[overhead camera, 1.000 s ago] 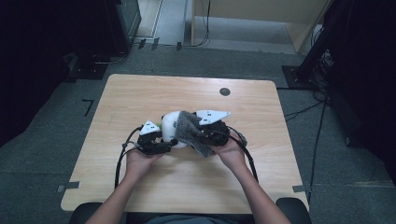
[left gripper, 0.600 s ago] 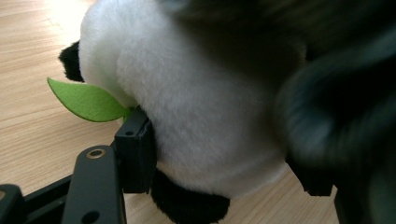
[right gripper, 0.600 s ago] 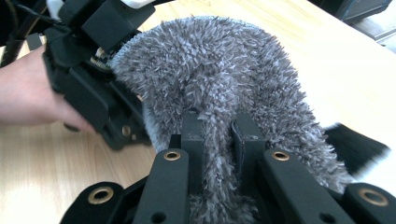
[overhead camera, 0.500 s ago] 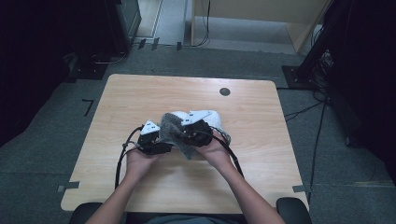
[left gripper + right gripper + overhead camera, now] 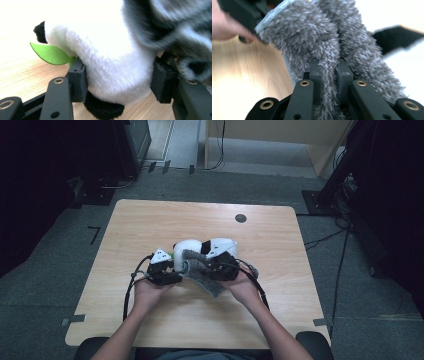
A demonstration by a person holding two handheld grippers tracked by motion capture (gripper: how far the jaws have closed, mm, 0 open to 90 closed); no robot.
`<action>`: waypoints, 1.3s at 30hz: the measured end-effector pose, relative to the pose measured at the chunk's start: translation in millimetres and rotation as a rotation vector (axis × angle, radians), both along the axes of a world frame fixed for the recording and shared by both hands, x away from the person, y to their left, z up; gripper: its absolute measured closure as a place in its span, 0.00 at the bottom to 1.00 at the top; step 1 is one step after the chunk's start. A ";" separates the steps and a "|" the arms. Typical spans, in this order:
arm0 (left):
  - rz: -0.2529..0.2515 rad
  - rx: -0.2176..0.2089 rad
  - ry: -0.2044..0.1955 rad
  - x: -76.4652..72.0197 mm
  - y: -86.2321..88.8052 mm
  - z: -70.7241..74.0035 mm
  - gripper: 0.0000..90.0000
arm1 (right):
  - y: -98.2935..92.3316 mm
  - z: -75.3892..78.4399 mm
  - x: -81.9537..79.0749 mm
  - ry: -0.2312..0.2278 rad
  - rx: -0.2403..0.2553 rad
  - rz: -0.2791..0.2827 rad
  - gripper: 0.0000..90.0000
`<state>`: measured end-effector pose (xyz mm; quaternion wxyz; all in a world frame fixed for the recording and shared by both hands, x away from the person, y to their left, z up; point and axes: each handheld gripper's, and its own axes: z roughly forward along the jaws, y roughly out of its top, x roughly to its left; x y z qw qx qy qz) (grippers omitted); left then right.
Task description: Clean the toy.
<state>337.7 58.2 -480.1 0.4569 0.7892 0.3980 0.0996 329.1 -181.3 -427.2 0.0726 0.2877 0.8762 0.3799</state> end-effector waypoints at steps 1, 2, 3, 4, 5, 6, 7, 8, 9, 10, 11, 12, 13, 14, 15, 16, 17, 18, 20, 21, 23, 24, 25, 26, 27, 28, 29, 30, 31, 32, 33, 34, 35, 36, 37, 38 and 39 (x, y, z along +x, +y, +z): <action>0.001 0.000 0.000 0.0 -0.2 0.2 0.46 | -6.2 0.1 -2.4 0.011 -0.002 -0.003 0.88; -0.004 0.006 -0.002 0.1 -0.1 0.6 0.46 | -9.8 0.2 -3.7 0.014 -0.003 -0.003 0.88; -0.005 0.005 -0.003 0.3 0.0 0.6 0.46 | -16.9 0.2 -6.4 0.025 -0.005 -0.006 0.88; -0.005 0.003 -0.002 0.4 0.1 0.7 0.46 | -20.6 0.3 -7.4 0.030 -0.005 -0.007 0.88; -0.007 0.003 -0.001 0.6 0.4 0.8 0.46 | -25.3 0.2 -8.6 0.035 -0.002 -0.010 0.88; -0.008 0.003 -0.001 0.9 0.5 0.9 0.46 | -29.8 0.1 -9.7 0.045 0.002 -0.014 0.88; -0.010 0.004 -0.001 1.1 0.5 1.2 0.46 | -34.1 -0.1 -10.5 0.051 0.006 -0.015 0.88; -0.011 0.006 -0.001 1.3 0.6 1.5 0.46 | -37.2 -0.2 -11.1 0.055 0.010 -0.018 0.88; -0.011 0.006 0.000 1.5 0.7 1.6 0.46 | -41.9 -0.4 -12.3 0.060 0.011 -0.023 0.88; -0.012 0.006 0.000 1.6 0.8 1.6 0.46 | -45.6 -0.8 -13.2 0.061 0.013 -0.026 0.88; -0.013 0.007 -0.001 1.7 1.0 1.7 0.46 | -49.3 -1.1 -14.2 0.064 0.013 -0.029 0.88; -0.013 0.008 -0.001 1.9 1.2 1.8 0.46 | -52.2 -1.4 -15.0 0.065 0.011 -0.032 0.88; -0.014 0.007 0.000 2.2 1.5 1.9 0.46 | -56.2 -1.6 -16.1 0.068 0.011 -0.038 0.88; -0.013 0.005 0.002 2.4 2.0 2.0 0.46 | -60.3 -1.9 -17.1 0.069 0.010 -0.043 0.88; -0.012 0.004 0.003 2.6 2.2 1.9 0.46 | -65.4 -2.1 -18.6 0.071 0.004 -0.056 0.88; -0.013 0.004 0.003 2.7 2.4 1.9 0.46 | -69.7 -2.5 -19.2 0.071 0.003 -0.061 0.88; -0.012 0.003 0.003 2.7 2.3 1.9 0.46 | -73.6 -2.9 -19.9 0.076 0.004 -0.069 0.88; -0.011 0.003 0.003 2.7 2.1 1.9 0.46 | -76.6 -3.4 -20.7 0.082 0.007 -0.078 0.88; -0.009 0.005 0.002 2.5 1.9 1.9 0.46 | -79.3 -4.1 -21.6 0.090 0.016 -0.074 0.88; -0.009 0.005 0.002 2.4 1.9 1.8 0.46 | -78.9 -4.0 -22.5 0.091 0.021 -0.060 0.88; -0.008 0.005 0.003 2.5 2.1 1.8 0.46 | -75.7 -3.3 -24.6 0.088 0.027 -0.022 0.88; -0.008 0.005 0.002 2.6 2.1 1.7 0.46 | -72.2 -2.8 -26.0 0.092 0.036 0.003 0.88; -0.007 0.004 0.003 2.6 2.0 1.7 0.46 | -69.5 -2.6 -27.0 0.091 0.035 0.014 0.88; -0.006 0.003 0.003 2.7 1.9 1.7 0.46 | -65.6 -2.3 -28.2 0.087 0.031 0.028 0.88; -0.006 0.004 0.003 2.7 1.9 1.8 0.46 | -60.3 -2.4 -29.5 0.089 0.029 0.043 0.88; -0.006 0.005 0.003 2.6 1.7 1.9 0.46 | -57.1 -2.5 -30.1 0.089 0.030 0.052 0.88; -0.006 0.006 0.003 2.5 1.6 2.1 0.46 | -52.5 -3.0 -30.8 0.092 0.029 0.066 0.88; -0.005 0.006 0.003 2.5 1.5 2.2 0.46 | -46.5 -4.1 -31.6 0.091 0.022 0.086 0.88; -0.005 0.005 0.003 2.5 1.3 2.3 0.46 | -41.6 -4.9 -32.3 0.099 0.016 0.097 0.88; -0.005 0.005 0.004 2.5 1.3 2.4 0.46 | -38.1 -5.8 -32.6 0.101 0.014 0.109 0.88; -0.005 0.006 0.004 2.5 1.3 2.5 0.46 | -31.1 -7.8 -32.9 0.112 0.009 0.126 0.88; -0.004 0.006 0.004 2.5 1.1 2.6 0.46 | -27.5 -9.3 -32.8 0.117 0.006 0.135 0.88; -0.003 0.006 0.005 2.4 1.0 2.8 0.46 | -24.0 -10.8 -32.4 0.121 0.000 0.147 0.88; -0.003 0.005 0.005 2.5 0.9 2.9 0.46 | -17.9 -13.7 -32.0 0.134 -0.013 0.157 0.88; -0.002 0.005 0.006 2.5 0.7 3.1 0.46 | -14.3 -15.7 -31.3 0.140 -0.020 0.168 0.88; -0.003 0.006 0.006 2.5 0.6 3.4 0.46 | -9.4 -18.1 -30.5 0.145 -0.030 0.177 0.88; -0.003 0.005 0.006 2.7 0.5 3.6 0.46 | -3.7 -20.9 -28.8 0.148 -0.040 0.194 0.88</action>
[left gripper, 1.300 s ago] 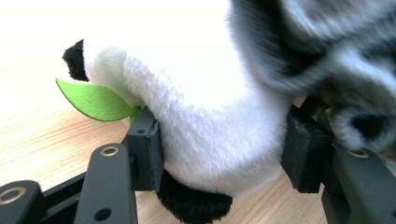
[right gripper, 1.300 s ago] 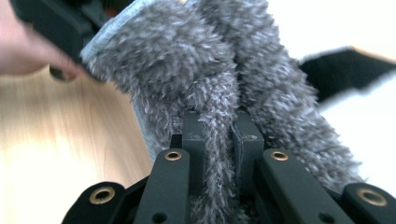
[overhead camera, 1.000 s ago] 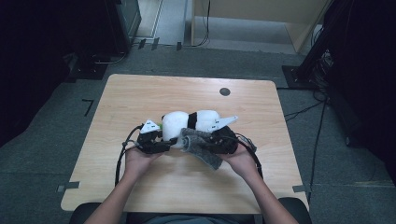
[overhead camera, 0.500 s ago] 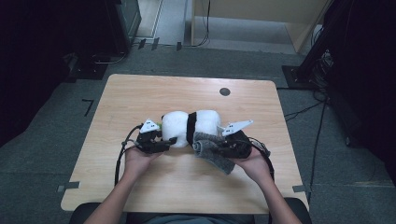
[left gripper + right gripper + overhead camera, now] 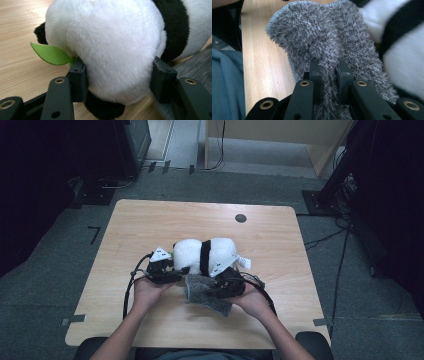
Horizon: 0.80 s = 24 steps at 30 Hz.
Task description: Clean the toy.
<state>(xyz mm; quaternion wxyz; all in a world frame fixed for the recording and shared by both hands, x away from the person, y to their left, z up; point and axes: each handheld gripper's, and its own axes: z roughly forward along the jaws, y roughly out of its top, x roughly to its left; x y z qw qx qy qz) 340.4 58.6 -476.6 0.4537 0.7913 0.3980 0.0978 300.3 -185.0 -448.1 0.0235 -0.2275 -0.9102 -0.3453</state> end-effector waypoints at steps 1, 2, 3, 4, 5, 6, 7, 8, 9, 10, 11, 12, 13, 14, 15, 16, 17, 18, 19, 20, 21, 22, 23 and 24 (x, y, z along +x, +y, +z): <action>0.002 -0.002 0.002 0.0 -0.2 0.2 0.46 | 4.8 -1.9 1.4 0.003 -0.006 0.011 0.88; 0.002 -0.002 0.001 -0.1 -0.4 0.3 0.46 | 9.5 -3.6 2.9 0.004 -0.011 0.015 0.88; 0.002 0.000 0.001 -0.3 -0.7 0.7 0.46 | 13.9 -4.9 5.1 0.002 -0.016 0.018 0.88; 0.002 0.000 0.000 -0.5 -1.0 0.9 0.46 | 18.0 -5.7 7.2 -0.002 -0.018 0.010 0.88; 0.002 0.001 -0.001 -1.0 -1.8 1.3 0.46 | 20.8 -6.1 9.2 0.000 -0.013 0.007 0.88; 0.001 0.002 -0.002 -1.4 -2.3 1.4 0.46 | 24.9 -6.4 12.6 -0.005 -0.001 -0.005 0.88; 0.001 0.004 -0.003 -1.8 -2.8 1.6 0.46 | 27.2 -6.4 14.4 -0.008 0.004 -0.016 0.88; -0.001 0.004 -0.003 -2.3 -3.4 1.7 0.46 | 30.0 -6.3 16.8 -0.013 0.006 -0.028 0.88; -0.002 0.006 -0.004 -2.5 -3.5 1.7 0.46 | 32.6 -6.0 19.5 -0.024 0.010 -0.048 0.88; -0.002 0.007 -0.005 -2.5 -3.4 1.6 0.46 | 34.2 -5.8 21.3 -0.037 0.008 -0.063 0.88; -0.002 0.006 -0.004 -2.5 -3.3 1.5 0.46 | 35.1 -5.6 22.4 -0.052 0.006 -0.074 0.88; -0.004 0.011 -0.005 -2.4 -3.0 1.5 0.46 | 35.3 -5.2 23.6 -0.061 0.007 -0.094 0.88; -0.004 0.013 -0.006 -2.5 -3.0 1.4 0.46 | 34.9 -4.9 25.0 -0.073 0.008 -0.105 0.88; -0.004 0.013 -0.006 -2.6 -3.0 1.3 0.46 | 34.0 -4.7 25.9 -0.082 0.009 -0.114 0.88; -0.003 0.013 -0.005 -2.7 -3.2 1.3 0.46 | 32.8 -4.7 26.7 -0.083 0.011 -0.120 0.88; -0.003 0.016 -0.006 -2.8 -3.2 1.3 0.46 | 31.2 -4.8 27.5 -0.090 0.008 -0.124 0.88; -0.004 0.018 -0.006 -2.9 -3.2 1.3 0.46 | 29.4 -4.7 27.3 -0.090 0.005 -0.136 0.88; -0.004 0.018 -0.004 -2.8 -3.0 1.4 0.46 | 26.7 -4.7 27.9 -0.095 0.007 -0.141 0.89; -0.006 0.019 -0.003 -2.7 -2.6 1.3 0.46 | 23.9 -4.4 28.1 -0.096 0.010 -0.152 0.89; -0.007 0.019 -0.002 -2.6 -2.3 1.1 0.46 | 20.8 -4.1 28.2 -0.101 0.013 -0.163 0.89; -0.008 0.019 -0.003 -2.5 -2.1 0.9 0.46 | 17.3 -3.6 28.1 -0.101 0.016 -0.175 0.89; -0.008 0.016 -0.003 -2.5 -2.0 0.7 0.46 | 13.6 -3.1 28.1 -0.103 0.016 -0.188 0.89; -0.009 0.015 -0.003 -2.5 -2.0 0.6 0.46 | 8.9 -2.4 28.1 -0.099 0.019 -0.195 0.89; -0.010 0.017 -0.003 -2.4 -1.8 0.7 0.46 | 4.8 -1.4 27.5 -0.093 0.021 -0.201 0.89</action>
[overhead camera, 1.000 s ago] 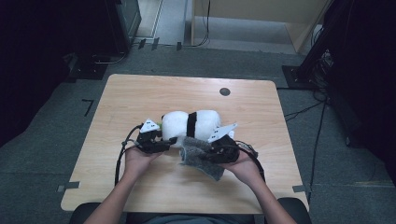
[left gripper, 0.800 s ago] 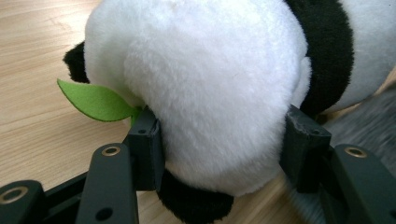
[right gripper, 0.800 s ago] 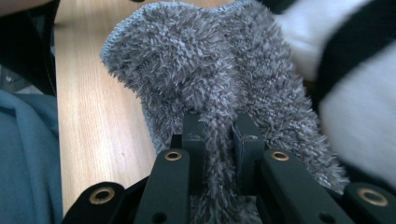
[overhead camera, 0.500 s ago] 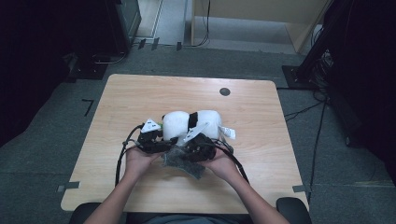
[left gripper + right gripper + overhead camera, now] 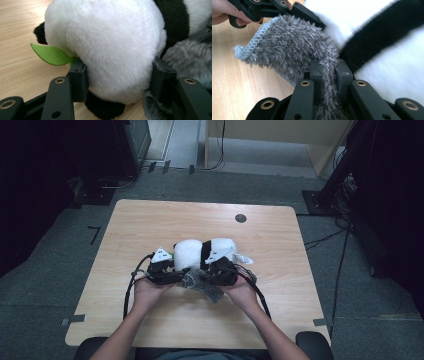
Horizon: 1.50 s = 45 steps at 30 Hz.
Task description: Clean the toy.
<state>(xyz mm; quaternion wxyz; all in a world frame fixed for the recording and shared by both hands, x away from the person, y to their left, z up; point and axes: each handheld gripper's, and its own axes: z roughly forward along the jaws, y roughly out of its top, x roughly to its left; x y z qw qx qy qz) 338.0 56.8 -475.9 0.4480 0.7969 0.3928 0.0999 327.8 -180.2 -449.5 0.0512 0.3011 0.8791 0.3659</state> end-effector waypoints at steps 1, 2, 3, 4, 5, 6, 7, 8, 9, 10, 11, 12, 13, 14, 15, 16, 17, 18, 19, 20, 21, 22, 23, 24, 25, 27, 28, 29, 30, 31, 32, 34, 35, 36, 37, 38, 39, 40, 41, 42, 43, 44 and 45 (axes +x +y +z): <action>0.000 -0.001 0.001 0.1 0.1 0.0 0.46 | -2.2 0.8 -0.7 -0.004 -0.001 -0.002 0.89; 0.000 -0.002 0.002 0.1 0.2 0.0 0.46 | -4.8 1.6 -2.0 -0.009 -0.004 -0.006 0.89; 0.000 -0.004 0.004 0.2 0.3 -0.1 0.46 | -7.4 2.5 -3.2 -0.016 -0.007 -0.007 0.89; 0.000 -0.004 0.005 0.2 0.3 -0.1 0.46 | -10.1 3.4 -4.7 -0.020 -0.010 -0.013 0.89; -0.001 -0.006 0.005 0.3 0.5 -0.2 0.46 | -12.1 3.8 -5.6 -0.020 -0.011 -0.014 0.89; -0.001 -0.006 0.006 0.4 0.6 -0.1 0.46 | -15.6 4.5 -7.1 -0.021 -0.014 -0.020 0.89; -0.001 -0.007 0.007 0.5 0.7 -0.2 0.46 | -17.8 4.9 -8.0 -0.023 -0.012 -0.023 0.89; -0.002 -0.008 0.007 0.6 0.8 -0.2 0.46 | -20.7 5.3 -9.1 -0.022 -0.014 -0.027 0.89; -0.005 -0.006 0.007 0.8 1.0 0.0 0.46 | -24.8 5.7 -10.3 -0.025 -0.015 -0.031 0.89; -0.007 -0.004 0.010 1.2 1.6 0.3 0.46 | -28.2 5.9 -11.0 -0.023 -0.012 -0.035 0.89; -0.005 -0.003 0.011 1.6 2.2 0.7 0.47 | -31.7 6.4 -11.9 -0.020 -0.011 -0.041 0.89; -0.003 -0.002 0.012 1.8 2.7 0.8 0.47 | -35.3 6.8 -12.5 -0.021 -0.009 -0.048 0.89; -0.003 -0.003 0.013 2.0 3.3 0.7 0.47 | -39.0 7.1 -12.9 -0.023 -0.007 -0.053 0.89; -0.003 -0.002 0.013 2.1 3.7 0.7 0.47 | -42.9 7.6 -13.7 -0.021 -0.006 -0.061 0.89; -0.004 0.000 0.012 2.1 3.9 0.7 0.47 | -46.9 7.9 -14.3 -0.019 -0.006 -0.069 0.89; -0.005 0.001 0.012 2.0 3.8 0.7 0.47 | -50.0 8.0 -14.6 -0.016 -0.005 -0.074 0.89; -0.005 0.002 0.011 1.9 3.7 0.7 0.47 | -55.3 8.1 -15.2 -0.010 -0.001 -0.082 0.89; -0.005 0.002 0.011 1.9 3.6 0.7 0.47 | -58.5 7.9 -15.2 -0.009 0.001 -0.084 0.89; -0.006 0.002 0.011 2.0 3.7 0.6 0.48 | -63.8 7.8 -15.9 -0.009 0.000 -0.093 0.89; -0.007 0.002 0.012 2.0 3.8 0.6 0.48 | -68.2 7.5 -16.4 -0.011 0.001 -0.100 0.89; -0.007 0.001 0.012 2.1 4.0 0.5 0.48 | -71.3 7.5 -17.2 -0.010 -0.001 -0.109 0.89; -0.008 0.001 0.013 2.2 4.2 0.4 0.48 | -75.3 7.3 -18.1 -0.010 -0.001 -0.119 0.89; -0.009 0.001 0.013 2.3 4.4 0.3 0.48 | -79.3 7.2 -19.1 -0.011 -0.006 -0.131 0.89; -0.010 0.000 0.013 2.3 4.6 0.2 0.48 | -83.5 7.1 -19.7 -0.016 -0.010 -0.139 0.89; -0.011 0.000 0.013 2.3 4.9 0.0 0.48 | -87.4 7.0 -20.4 -0.013 -0.011 -0.151 0.89; -0.011 0.001 0.012 2.3 4.9 -0.1 0.48 | -94.2 6.7 -21.4 -0.010 -0.014 -0.167 0.89; -0.011 0.000 0.012 2.3 4.9 -0.2 0.48 | -97.2 6.0 -21.5 -0.009 -0.006 -0.172 0.89; -0.011 0.000 0.012 2.5 5.0 -0.2 0.48 | -98.7 5.7 -21.2 -0.005 -0.001 -0.169 0.89; -0.011 -0.001 0.012 2.7 5.1 -0.3 0.48 | -99.1 5.6 -21.1 -0.004 0.002 -0.168 0.89; -0.010 -0.002 0.013 2.8 5.2 -0.3 0.48 | -99.0 5.9 -21.4 -0.005 0.002 -0.169 0.89; -0.010 -0.002 0.013 2.8 5.3 -0.4 0.47 | -98.5 6.2 -21.6 -0.004 0.005 -0.165 0.89; -0.010 -0.002 0.013 2.8 5.6 -0.6 0.47 | -97.4 6.5 -22.3 -0.005 0.008 -0.152 0.89; -0.010 -0.002 0.013 2.9 5.7 -0.6 0.47 | -97.0 6.9 -23.0 -0.001 0.015 -0.142 0.89; -0.009 -0.002 0.013 2.9 5.8 -0.6 0.47 | -96.8 7.5 -23.5 0.005 0.025 -0.138 0.89; -0.008 -0.002 0.013 2.8 5.7 -0.5 0.47 | -96.3 8.4 -24.0 0.009 0.039 -0.127 0.89; -0.008 -0.002 0.013 2.8 5.6 -0.4 0.47 | -95.3 9.7 -25.1 0.005 0.046 -0.116 0.89; -0.007 -0.002 0.013 2.7 5.4 -0.3 0.47 | -93.2 10.9 -26.4 0.005 0.053 -0.103 0.89; -0.006 -0.001 0.012 2.6 5.1 -0.2 0.47 | -90.5 11.9 -27.4 -0.002 0.055 -0.088 0.89; -0.006 0.000 0.012 2.5 5.0 -0.1 0.47 | -85.7 13.2 -28.4 -0.002 0.059 -0.074 0.89; -0.006 0.000 0.012 2.4 4.9 0.0 0.47 | -81.2 14.2 -28.9 -0.001 0.065 -0.059 0.89; -0.006 0.000 0.011 2.3 4.8 0.0 0.47 | -77.5 14.7 -29.1 0.004 0.073 -0.048 0.89; -0.006 0.000 0.011 2.2 4.7 0.0 0.47 | -72.0 15.3 -29.2 0.005 0.076 -0.033 0.89; -0.005 0.000 0.011 2.1 4.5 0.0 0.47 | -64.5 16.1 -28.9 0.002 0.070 -0.016 0.89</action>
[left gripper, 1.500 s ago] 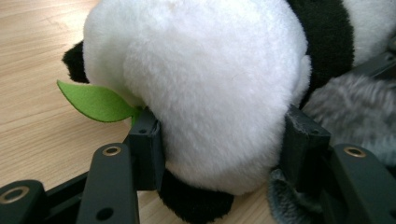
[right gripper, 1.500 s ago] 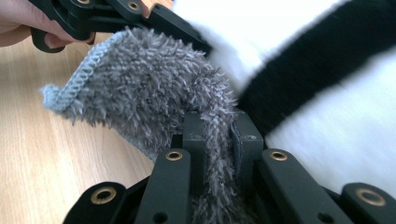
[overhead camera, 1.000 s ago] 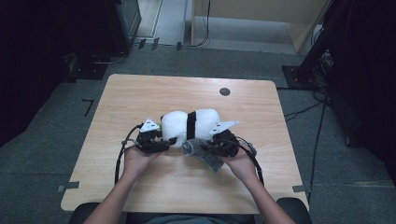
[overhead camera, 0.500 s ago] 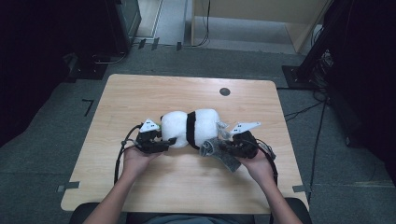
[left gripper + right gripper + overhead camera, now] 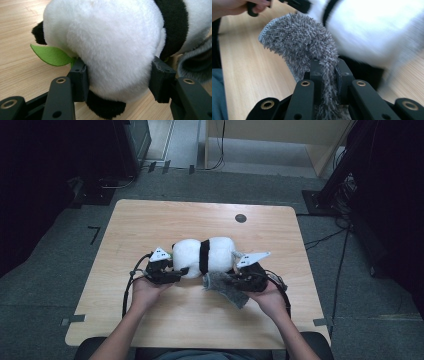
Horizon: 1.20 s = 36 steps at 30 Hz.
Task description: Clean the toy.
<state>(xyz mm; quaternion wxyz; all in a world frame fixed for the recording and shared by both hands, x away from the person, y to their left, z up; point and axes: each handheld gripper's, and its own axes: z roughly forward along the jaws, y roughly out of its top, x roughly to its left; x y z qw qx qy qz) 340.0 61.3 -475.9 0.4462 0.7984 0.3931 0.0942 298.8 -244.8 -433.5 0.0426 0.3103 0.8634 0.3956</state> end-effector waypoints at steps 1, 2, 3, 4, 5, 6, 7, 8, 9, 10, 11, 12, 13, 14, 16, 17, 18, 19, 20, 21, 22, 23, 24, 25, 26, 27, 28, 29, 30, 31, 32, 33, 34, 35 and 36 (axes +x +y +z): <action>0.000 0.000 0.000 0.0 -0.1 0.0 0.47 | 6.2 0.0 0.8 0.002 -0.002 0.013 0.89; 0.000 0.000 0.000 -0.1 -0.1 0.1 0.47 | 10.9 -0.4 1.8 -0.001 -0.003 0.024 0.89; 0.000 0.000 -0.001 -0.1 -0.2 0.1 0.47 | 18.7 -1.1 3.5 0.004 -0.006 0.039 0.89; 0.000 0.000 -0.001 -0.1 -0.2 0.1 0.47 | 23.5 -1.7 4.6 0.006 -0.011 0.045 0.89; 0.000 0.000 -0.001 -0.1 -0.2 0.2 0.47 | 29.6 -2.7 6.5 0.006 -0.015 0.054 0.89; 0.000 0.001 -0.001 -0.2 -0.3 0.3 0.47 | 35.4 -3.7 8.5 0.007 -0.020 0.062 0.89; 0.000 0.001 0.000 -0.2 -0.3 0.4 0.47 | 41.2 -4.9 10.6 0.008 -0.025 0.069 0.89; 0.000 0.002 -0.001 -0.2 -0.3 0.4 0.47 | 47.9 -6.2 13.3 0.009 -0.028 0.073 0.89; 0.000 0.001 0.000 -0.2 -0.4 0.5 0.47 | 51.6 -7.2 15.0 0.010 -0.029 0.077 0.89; 0.001 0.001 0.000 -0.3 -0.6 0.7 0.47 | 56.3 -8.1 17.2 0.008 -0.026 0.078 0.89; 0.002 0.002 0.000 -0.3 -0.7 0.8 0.47 | 60.6 -9.1 19.2 0.007 -0.026 0.080 0.89; 0.002 0.001 0.001 -0.3 -0.7 0.9 0.47 | 65.7 -10.1 21.5 0.000 -0.031 0.082 0.89; 0.002 0.001 0.001 -0.3 -0.6 0.9 0.47 | 68.4 -10.7 22.8 -0.005 -0.031 0.081 0.89; 0.001 0.000 0.001 -0.2 -0.4 0.8 0.47 | 71.8 -11.1 24.1 -0.006 -0.036 0.081 0.89; 0.000 0.000 0.000 -0.3 -0.5 0.8 0.47 | 76.7 -12.9 27.2 -0.012 -0.052 0.074 0.89; 0.001 0.001 0.000 -0.4 -0.6 0.8 0.47 | 77.4 -13.6 28.3 -0.008 -0.052 0.067 0.89; 0.001 0.000 0.000 -0.4 -0.6 0.8 0.47 | 77.1 -15.0 31.1 -0.008 -0.048 0.060 0.89; 0.001 0.000 0.000 -0.3 -0.6 0.7 0.47 | 76.3 -15.3 31.9 -0.006 -0.049 0.057 0.89; 0.001 0.000 0.000 -0.3 -0.5 0.7 0.47 | 74.9 -15.7 33.0 -0.003 -0.045 0.051 0.89; 0.001 0.000 0.000 -0.3 -0.5 0.7 0.47 | 72.9 -15.9 33.9 -0.004 -0.042 0.048 0.89; 0.000 0.001 0.000 -0.3 -0.5 0.8 0.47 | 71.3 -15.9 34.0 -0.005 -0.042 0.045 0.89; -0.001 0.001 0.001 -0.2 -0.4 0.9 0.47 | 68.7 -15.5 33.6 -0.007 -0.044 0.039 0.89; 0.000 0.001 0.001 -0.2 -0.4 1.0 0.47 | 64.8 -15.0 32.6 -0.004 -0.041 0.031 0.89; -0.001 0.003 0.001 -0.2 -0.4 1.1 0.47 | 61.2 -14.5 31.8 -0.003 -0.038 0.027 0.89; -0.001 0.002 0.001 -0.2 -0.4 1.2 0.47 | 57.6 -14.0 30.4 -0.003 -0.037 0.024 0.89; -0.001 0.002 0.001 -0.1 -0.4 1.2 0.47 | 54.0 -13.5 28.7 -0.007 -0.037 0.020 0.89; -0.002 0.002 0.001 -0.1 -0.4 1.2 0.47 | 50.1 -13.2 26.9 -0.010 -0.032 0.014 0.89; -0.002 0.002 0.001 0.0 -0.3 1.2 0.47 | 46.9 -12.9 25.9 -0.008 -0.030 0.010 0.89; -0.002 0.000 0.002 0.1 -0.2 1.2 0.47 | 42.9 -12.5 24.6 -0.005 -0.028 0.007 0.89; -0.002 0.000 0.003 0.1 -0.2 1.2 0.47 | 38.9 -12.1 23.3 -0.008 -0.028 0.005 0.89; -0.002 -0.001 0.003 0.2 -0.2 1.2 0.47 | 35.0 -11.5 22.1 -0.006 -0.026 -0.001 0.89; -0.001 -0.002 0.005 0.1 -0.4 1.4 0.47 | 31.3 -11.0 21.4 -0.004 -0.023 -0.004 0.89; -0.001 -0.001 0.006 0.0 -0.6 1.7 0.47 | 27.7 -10.4 20.6 -0.004 -0.021 -0.009 0.89; -0.001 0.000 0.005 -0.2 -0.7 2.0 0.47 | 24.3 -10.0 20.2 -0.009 -0.021 -0.009 0.89; -0.002 -0.001 0.006 -0.1 -0.6 2.0 0.48 | 20.4 -8.9 19.1 -0.009 -0.022 -0.015 0.89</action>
